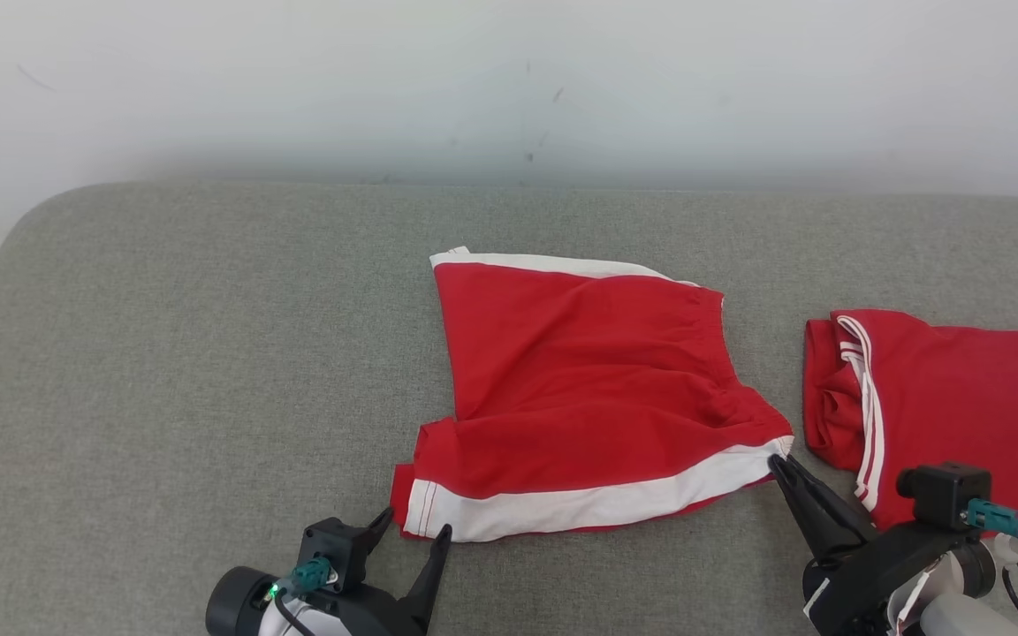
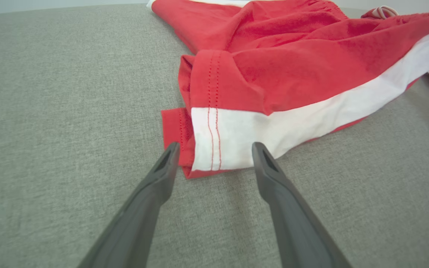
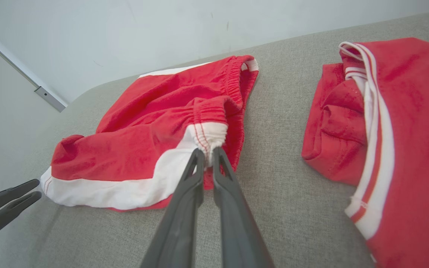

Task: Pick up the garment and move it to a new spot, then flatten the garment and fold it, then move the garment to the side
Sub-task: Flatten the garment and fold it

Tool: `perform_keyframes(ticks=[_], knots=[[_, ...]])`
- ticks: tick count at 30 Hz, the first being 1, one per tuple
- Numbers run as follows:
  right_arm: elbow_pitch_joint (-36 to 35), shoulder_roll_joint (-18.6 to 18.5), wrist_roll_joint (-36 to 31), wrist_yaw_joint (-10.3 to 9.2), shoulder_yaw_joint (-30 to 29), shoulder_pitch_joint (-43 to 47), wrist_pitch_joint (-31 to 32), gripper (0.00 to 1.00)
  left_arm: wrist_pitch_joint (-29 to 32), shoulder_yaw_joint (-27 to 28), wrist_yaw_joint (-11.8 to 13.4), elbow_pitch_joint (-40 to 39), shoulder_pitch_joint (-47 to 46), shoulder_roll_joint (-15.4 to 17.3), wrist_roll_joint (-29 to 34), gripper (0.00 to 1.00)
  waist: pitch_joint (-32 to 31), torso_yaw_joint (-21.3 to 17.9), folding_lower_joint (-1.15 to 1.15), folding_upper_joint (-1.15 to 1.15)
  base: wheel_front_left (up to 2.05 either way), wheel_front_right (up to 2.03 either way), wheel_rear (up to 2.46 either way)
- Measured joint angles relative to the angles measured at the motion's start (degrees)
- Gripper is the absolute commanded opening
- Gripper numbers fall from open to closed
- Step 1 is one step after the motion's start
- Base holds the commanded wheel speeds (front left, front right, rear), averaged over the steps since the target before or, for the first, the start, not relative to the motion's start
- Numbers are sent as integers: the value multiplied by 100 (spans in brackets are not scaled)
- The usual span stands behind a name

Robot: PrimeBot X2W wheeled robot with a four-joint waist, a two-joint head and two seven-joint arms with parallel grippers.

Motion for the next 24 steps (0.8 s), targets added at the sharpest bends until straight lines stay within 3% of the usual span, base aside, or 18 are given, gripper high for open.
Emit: perform_keyframes(ticks=[8, 9, 10, 11, 24], knots=[[-14, 11, -2, 0, 45, -24, 13, 0, 3, 69, 1, 68, 1, -9, -1, 100, 1, -71, 0, 0, 0, 0, 0], [-15, 7, -2, 0, 42, -21, 13, 0, 3, 73, 1, 70, 1, -21, -2, 64, 1, -83, 0, 0, 0, 0, 0], [-20, 0, -2, 0, 40, -21, 13, 0, 7, 69, 1, 77, 0, -44, -2, 46, 5, -102, 0, 0, 0, 0, 0], [-20, -2, -2, -1, 37, -21, 13, 0, 29, 67, 1, 87, 0, -56, -3, 0, 8, -108, 0, 0, 0, 0, 0], [-12, -58, 0, -10, -33, 20, 12, 0, -9, 157, 1, 15, 63, -48, 14, 0, -22, -90, 0, 0, 0, 0, 0]])
